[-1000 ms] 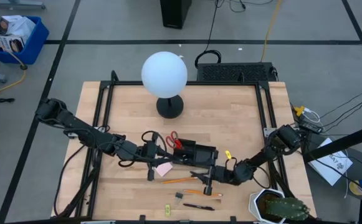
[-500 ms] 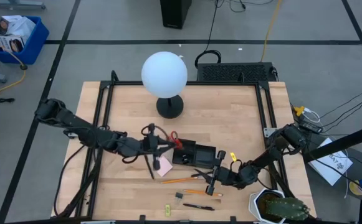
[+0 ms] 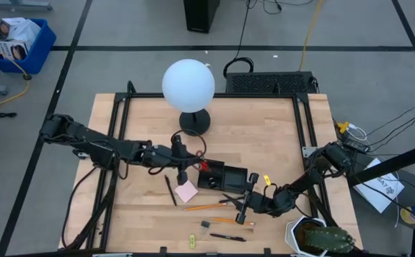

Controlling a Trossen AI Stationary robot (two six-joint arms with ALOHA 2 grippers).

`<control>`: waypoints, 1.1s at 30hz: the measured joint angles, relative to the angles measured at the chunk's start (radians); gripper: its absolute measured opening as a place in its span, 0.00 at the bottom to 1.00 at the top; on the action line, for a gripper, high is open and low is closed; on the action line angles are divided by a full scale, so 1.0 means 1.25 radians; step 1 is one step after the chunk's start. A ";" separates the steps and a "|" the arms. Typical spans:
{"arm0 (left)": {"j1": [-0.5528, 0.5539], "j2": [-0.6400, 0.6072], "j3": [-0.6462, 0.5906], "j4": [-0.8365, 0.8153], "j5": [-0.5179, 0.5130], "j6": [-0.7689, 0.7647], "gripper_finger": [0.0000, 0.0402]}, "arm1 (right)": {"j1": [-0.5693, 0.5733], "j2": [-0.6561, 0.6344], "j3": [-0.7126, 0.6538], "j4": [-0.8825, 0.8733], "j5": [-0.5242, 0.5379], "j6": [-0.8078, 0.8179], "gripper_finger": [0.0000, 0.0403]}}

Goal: Pick and place office supplies into organizer
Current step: Put the black pen into the desk organizer

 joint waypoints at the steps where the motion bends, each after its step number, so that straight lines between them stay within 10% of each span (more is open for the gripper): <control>1: 0.007 0.000 0.000 -0.005 0.024 0.000 0.09 | 0.000 0.000 0.000 0.000 0.000 0.000 0.37; 19: 0.057 0.000 0.000 0.004 0.189 -0.001 0.45 | 0.000 0.001 0.000 -0.021 -0.004 -0.006 0.36; 33: -0.006 0.000 0.000 0.015 0.183 -0.001 0.45 | 0.095 0.001 -0.001 -0.084 0.191 -0.077 0.35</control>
